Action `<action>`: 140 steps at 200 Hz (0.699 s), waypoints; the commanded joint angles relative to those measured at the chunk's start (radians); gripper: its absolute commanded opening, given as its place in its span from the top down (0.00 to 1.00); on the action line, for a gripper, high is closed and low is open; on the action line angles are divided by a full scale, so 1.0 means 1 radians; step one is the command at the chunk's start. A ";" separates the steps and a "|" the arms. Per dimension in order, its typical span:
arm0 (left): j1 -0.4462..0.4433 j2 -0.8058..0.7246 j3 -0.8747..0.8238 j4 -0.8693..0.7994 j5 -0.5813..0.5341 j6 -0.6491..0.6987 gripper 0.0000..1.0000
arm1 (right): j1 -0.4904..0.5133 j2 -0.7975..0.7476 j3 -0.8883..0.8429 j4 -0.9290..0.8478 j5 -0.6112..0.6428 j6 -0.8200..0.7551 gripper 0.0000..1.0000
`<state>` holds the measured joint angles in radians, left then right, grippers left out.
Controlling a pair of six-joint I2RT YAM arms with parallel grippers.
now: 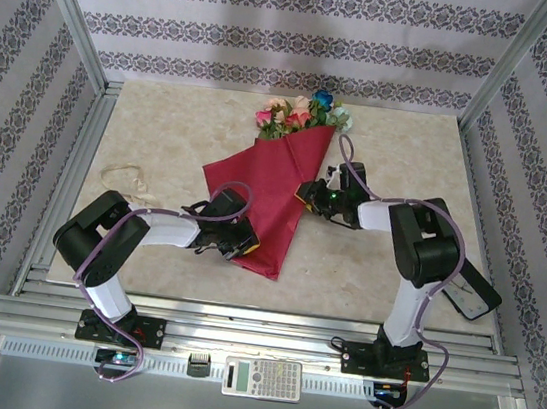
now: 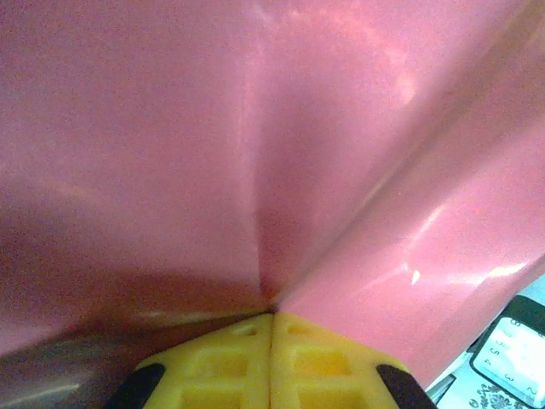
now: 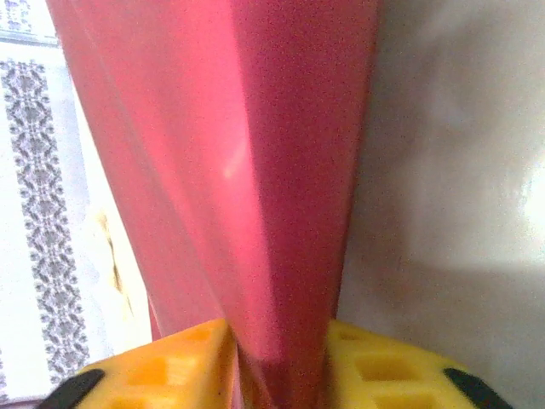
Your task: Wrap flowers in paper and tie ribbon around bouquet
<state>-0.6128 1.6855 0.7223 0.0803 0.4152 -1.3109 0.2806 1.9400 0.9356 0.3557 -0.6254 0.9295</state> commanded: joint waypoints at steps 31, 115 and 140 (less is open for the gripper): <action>0.022 0.049 -0.015 -0.267 -0.073 0.048 0.94 | -0.040 0.044 0.049 0.058 0.037 0.039 1.00; 0.022 0.054 0.025 -0.290 -0.055 0.062 0.94 | -0.093 0.185 0.250 0.045 0.033 0.090 1.00; 0.022 0.052 0.028 -0.295 -0.054 0.066 0.94 | -0.100 0.207 0.294 0.039 0.036 0.096 0.77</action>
<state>-0.6025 1.6943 0.7769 -0.0227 0.4103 -1.2663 0.2001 2.1178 1.1618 0.3656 -0.6300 1.0126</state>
